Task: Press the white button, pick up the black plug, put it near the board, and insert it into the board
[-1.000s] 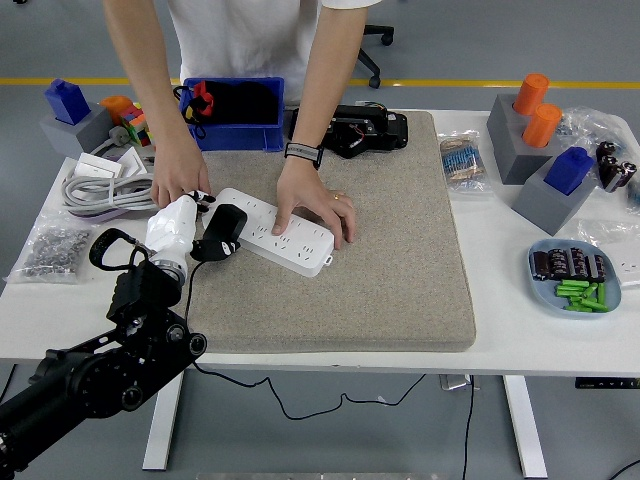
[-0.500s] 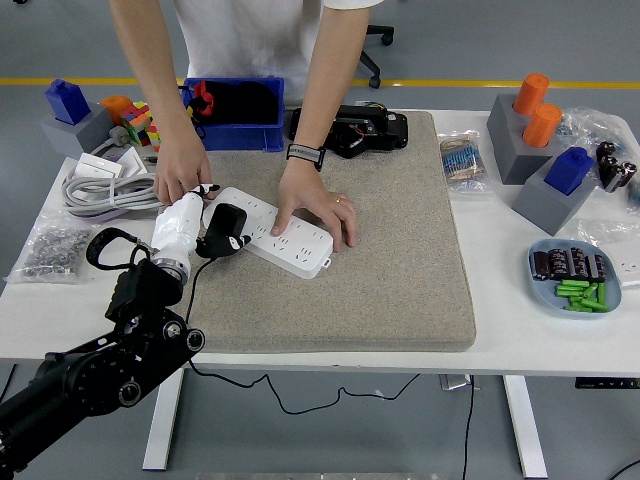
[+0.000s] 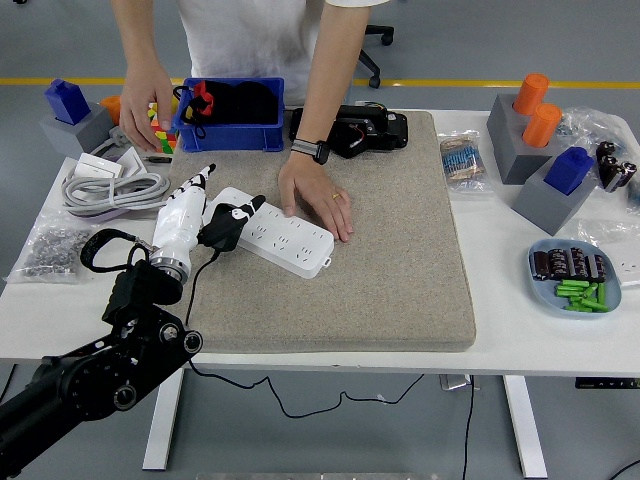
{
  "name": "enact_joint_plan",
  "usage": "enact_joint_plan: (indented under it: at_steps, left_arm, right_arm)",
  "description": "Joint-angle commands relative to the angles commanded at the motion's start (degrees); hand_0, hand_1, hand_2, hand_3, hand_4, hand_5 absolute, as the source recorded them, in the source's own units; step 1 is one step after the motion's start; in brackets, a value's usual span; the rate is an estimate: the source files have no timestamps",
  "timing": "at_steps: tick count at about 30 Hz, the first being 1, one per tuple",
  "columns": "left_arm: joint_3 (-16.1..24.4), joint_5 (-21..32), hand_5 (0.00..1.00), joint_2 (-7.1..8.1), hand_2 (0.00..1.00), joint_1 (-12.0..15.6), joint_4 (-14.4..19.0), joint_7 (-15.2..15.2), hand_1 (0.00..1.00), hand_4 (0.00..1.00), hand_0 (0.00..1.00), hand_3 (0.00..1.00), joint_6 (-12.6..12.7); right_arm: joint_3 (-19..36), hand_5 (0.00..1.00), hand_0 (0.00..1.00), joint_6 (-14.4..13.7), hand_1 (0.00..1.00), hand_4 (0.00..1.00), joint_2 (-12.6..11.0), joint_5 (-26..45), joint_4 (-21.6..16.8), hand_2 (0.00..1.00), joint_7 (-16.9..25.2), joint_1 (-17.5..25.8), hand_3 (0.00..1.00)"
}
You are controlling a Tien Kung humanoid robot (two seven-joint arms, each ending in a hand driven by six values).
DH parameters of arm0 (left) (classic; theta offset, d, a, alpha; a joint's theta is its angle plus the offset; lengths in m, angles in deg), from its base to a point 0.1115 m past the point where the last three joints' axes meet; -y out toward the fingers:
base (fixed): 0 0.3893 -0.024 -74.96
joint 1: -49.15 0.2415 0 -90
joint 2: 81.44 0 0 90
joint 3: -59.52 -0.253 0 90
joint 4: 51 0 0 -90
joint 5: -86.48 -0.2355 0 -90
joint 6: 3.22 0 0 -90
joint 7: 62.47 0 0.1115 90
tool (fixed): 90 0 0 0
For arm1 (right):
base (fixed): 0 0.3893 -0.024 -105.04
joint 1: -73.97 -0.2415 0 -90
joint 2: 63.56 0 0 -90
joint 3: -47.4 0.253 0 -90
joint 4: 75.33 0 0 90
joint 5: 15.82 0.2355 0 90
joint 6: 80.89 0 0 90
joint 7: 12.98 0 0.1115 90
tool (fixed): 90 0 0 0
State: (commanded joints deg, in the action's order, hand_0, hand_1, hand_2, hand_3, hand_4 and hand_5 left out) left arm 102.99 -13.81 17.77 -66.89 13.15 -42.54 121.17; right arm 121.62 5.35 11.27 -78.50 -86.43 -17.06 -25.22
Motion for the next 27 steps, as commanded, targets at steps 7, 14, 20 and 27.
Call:
enact_joint_plan:
  at_steps: [7,14,20,27]
  left_arm:
    - [0.28,1.19,0.795,3.93,0.983,2.17,3.3,-12.54,0.998,0.998,0.998,0.976,0.15]
    - [-1.08,0.37,0.704,8.1,0.905,4.24,3.32,-17.32,0.984,0.936,0.998,0.894,-2.9]
    - [-2.09,-1.5,0.695,9.3,0.875,5.2,1.77,-16.29,0.962,0.91,0.998,0.859,-4.37]
    - [-2.57,-3.57,0.683,10.16,0.88,5.31,1.07,-15.2,0.959,0.871,0.998,0.845,-5.04]
  right_arm:
    - [0.2,0.362,0.622,-0.03,0.592,0.646,-0.09,-0.15,-0.01,0.581,0.03,-0.06,0.579]
    - [0.21,0.361,0.622,-0.05,0.591,0.646,-0.17,-0.11,-0.04,0.581,0.04,-0.17,0.579]
    - [-0.02,0.36,0.623,-0.05,0.591,0.646,-0.14,-0.01,-0.04,0.58,0.06,-0.3,0.579]
    - [-0.3,0.361,0.624,-0.07,0.591,0.646,-0.2,0.12,-0.05,0.58,0.1,-0.31,0.579]
